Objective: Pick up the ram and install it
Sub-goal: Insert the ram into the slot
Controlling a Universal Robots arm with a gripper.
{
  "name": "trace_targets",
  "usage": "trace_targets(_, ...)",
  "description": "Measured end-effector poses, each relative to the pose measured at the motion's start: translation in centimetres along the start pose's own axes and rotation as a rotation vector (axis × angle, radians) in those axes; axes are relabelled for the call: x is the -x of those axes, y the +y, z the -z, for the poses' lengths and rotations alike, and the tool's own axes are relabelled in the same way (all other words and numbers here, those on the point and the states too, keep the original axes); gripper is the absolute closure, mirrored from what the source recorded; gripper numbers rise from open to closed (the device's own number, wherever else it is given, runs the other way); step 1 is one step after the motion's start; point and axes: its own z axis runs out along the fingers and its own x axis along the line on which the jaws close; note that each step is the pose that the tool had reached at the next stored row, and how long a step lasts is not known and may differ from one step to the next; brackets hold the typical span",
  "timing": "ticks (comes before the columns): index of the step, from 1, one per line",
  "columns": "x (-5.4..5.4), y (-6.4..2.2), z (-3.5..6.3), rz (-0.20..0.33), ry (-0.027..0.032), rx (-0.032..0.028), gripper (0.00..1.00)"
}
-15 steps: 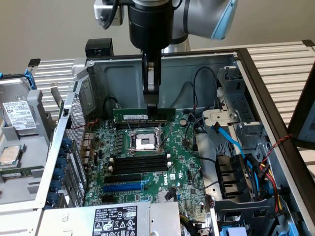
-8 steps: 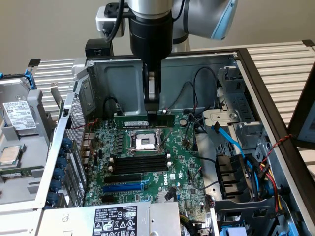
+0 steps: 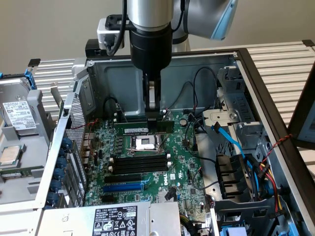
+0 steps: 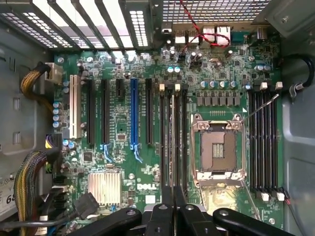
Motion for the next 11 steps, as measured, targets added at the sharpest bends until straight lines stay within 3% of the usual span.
trace_targets(11, -0.1, 1.4, -2.02, 0.027, 0.0006, -0.0002, 0.88)
